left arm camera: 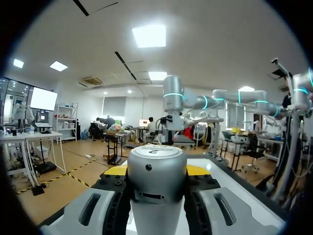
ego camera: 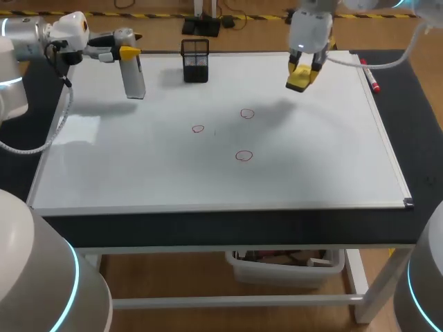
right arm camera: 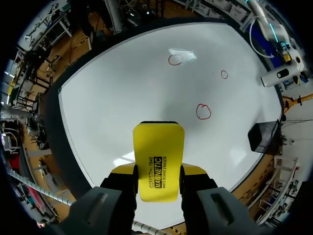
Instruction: Pick up the inspection probe, press it on each red-marked spot on the whiteboard one by one, put down the probe, pick up the eraser, and wipe off all the red marks.
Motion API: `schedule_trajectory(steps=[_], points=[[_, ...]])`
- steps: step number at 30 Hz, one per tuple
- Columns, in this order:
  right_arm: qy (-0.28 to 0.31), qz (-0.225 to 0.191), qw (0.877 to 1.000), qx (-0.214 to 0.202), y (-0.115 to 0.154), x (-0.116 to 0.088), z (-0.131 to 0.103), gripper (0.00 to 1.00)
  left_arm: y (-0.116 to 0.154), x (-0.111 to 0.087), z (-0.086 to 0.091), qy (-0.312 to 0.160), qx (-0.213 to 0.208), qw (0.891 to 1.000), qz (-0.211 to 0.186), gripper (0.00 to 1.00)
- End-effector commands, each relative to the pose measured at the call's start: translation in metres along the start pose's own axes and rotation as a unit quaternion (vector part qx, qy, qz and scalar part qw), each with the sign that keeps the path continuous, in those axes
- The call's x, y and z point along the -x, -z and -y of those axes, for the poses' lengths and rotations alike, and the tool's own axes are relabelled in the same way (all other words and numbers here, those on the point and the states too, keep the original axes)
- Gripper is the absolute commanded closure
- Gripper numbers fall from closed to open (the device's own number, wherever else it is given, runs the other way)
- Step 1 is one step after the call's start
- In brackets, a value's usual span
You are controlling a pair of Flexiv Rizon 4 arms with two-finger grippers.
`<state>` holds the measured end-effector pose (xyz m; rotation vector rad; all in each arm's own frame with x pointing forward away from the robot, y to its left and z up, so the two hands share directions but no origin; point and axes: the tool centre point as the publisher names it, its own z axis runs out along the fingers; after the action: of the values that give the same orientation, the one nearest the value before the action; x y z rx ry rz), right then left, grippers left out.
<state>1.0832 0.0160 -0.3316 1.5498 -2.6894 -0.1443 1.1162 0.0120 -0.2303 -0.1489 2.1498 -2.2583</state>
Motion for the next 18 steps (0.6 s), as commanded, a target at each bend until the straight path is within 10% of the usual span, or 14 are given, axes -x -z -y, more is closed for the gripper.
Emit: schedule_trajectory(steps=[1,18], points=[[0.011,-0.027,0.999,-0.015,0.003,0.022,-0.021,1.0,0.0,-0.001,0.001,0.0,0.0,1.0,0.0,1.0],[0.146,-0.034,0.988,-0.026,-0.013,0.123,-0.097,1.0,0.0,-0.001,0.001,0.0,0.0,1.0,0.0,1.0]])
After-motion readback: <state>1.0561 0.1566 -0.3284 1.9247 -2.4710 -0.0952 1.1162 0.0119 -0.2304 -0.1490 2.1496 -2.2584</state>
